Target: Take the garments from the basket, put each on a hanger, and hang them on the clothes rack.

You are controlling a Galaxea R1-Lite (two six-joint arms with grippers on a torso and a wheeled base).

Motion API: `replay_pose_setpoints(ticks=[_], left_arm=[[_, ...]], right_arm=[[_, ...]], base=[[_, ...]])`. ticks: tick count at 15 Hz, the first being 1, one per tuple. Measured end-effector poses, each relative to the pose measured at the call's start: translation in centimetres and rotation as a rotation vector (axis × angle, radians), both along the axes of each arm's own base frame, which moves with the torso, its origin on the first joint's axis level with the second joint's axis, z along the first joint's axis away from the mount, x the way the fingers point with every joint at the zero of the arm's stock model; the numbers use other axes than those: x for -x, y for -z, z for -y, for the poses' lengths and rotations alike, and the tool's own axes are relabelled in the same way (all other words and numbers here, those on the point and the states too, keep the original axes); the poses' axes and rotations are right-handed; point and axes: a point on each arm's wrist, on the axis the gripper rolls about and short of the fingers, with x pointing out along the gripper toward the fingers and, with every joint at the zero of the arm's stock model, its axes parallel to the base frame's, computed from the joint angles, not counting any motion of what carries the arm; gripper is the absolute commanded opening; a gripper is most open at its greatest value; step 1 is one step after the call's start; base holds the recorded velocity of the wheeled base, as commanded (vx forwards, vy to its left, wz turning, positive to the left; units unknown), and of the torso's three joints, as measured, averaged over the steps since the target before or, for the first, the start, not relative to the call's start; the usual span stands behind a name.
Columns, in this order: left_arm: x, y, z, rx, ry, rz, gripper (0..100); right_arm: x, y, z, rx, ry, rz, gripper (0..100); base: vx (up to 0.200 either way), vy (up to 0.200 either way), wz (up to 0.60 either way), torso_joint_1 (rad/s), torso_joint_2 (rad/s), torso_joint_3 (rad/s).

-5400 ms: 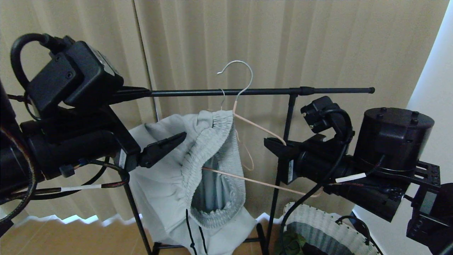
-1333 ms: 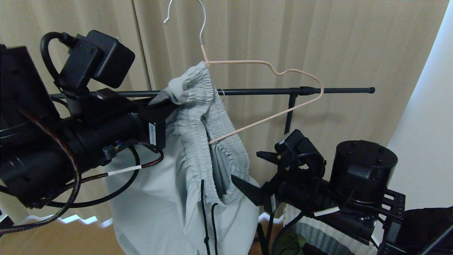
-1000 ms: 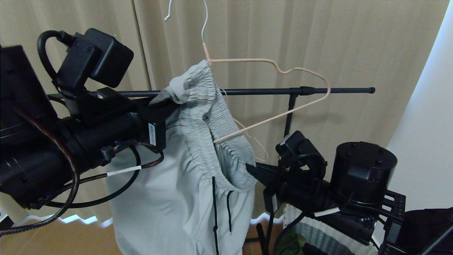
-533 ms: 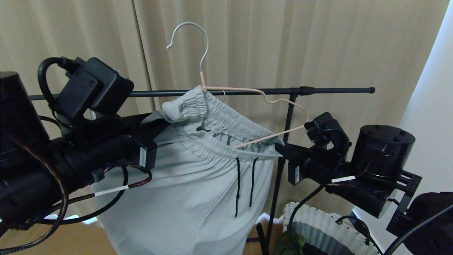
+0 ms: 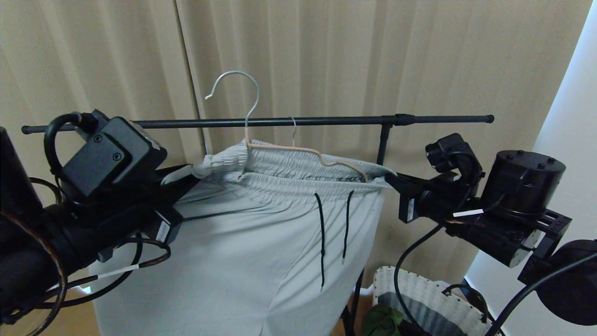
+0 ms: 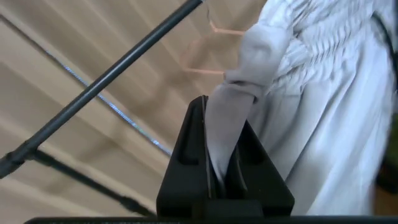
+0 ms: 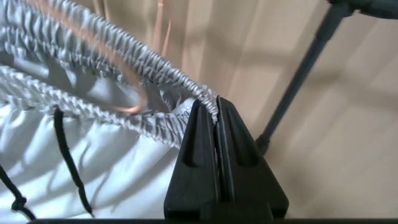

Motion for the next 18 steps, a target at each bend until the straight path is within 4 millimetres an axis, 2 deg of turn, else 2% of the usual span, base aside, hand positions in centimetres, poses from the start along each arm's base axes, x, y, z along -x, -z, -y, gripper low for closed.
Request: replay_pose_setpoints(ticks=[3,5,10,15,16,18], left_arm=[[-0.1,0.7,-0.9,-0.073,-0.036,0.003,0],[-0.2,0.9,-1.0,-0.076,-0.051,-0.004,0],[-1.3,0.5,-0.8,-0.039,-0.252,-0.013,0],[-1.9,0.8,-0.4,0.014,-0.27,-0.043,0],[-1.9,0.9,-0.3,0.02,-0.267,-0.046,0],[-1.9,0.9,-0.2,0.025,-0.261,-0.049,0]], right_arm=[[0.1,-0.1,0.1,-0.001,-0.001,0.003,0],[0.8,-0.4,-0.6,0.012,-0.034,0.013,0],[3.5,-0.8,-2.9,0.132,-0.17,0.018,0],[5.8,-1.2,-4.6,0.192,-0.273,0.018,0],[5.9,-1.1,-4.7,0.202,-0.282,0.022,100],[6.1,-1.1,-4.9,0.208,-0.291,0.023,100]], base=[[0.0,0.0,0.0,0.0,0.0,0.0],[0.0,0.0,0.0,0.0,0.0,0.0],[0.0,0.0,0.0,0.0,0.0,0.0],[0.0,0.0,0.0,0.0,0.0,0.0],[0.0,0.0,0.0,0.0,0.0,0.0],[0.0,0.0,0.0,0.0,0.0,0.0]])
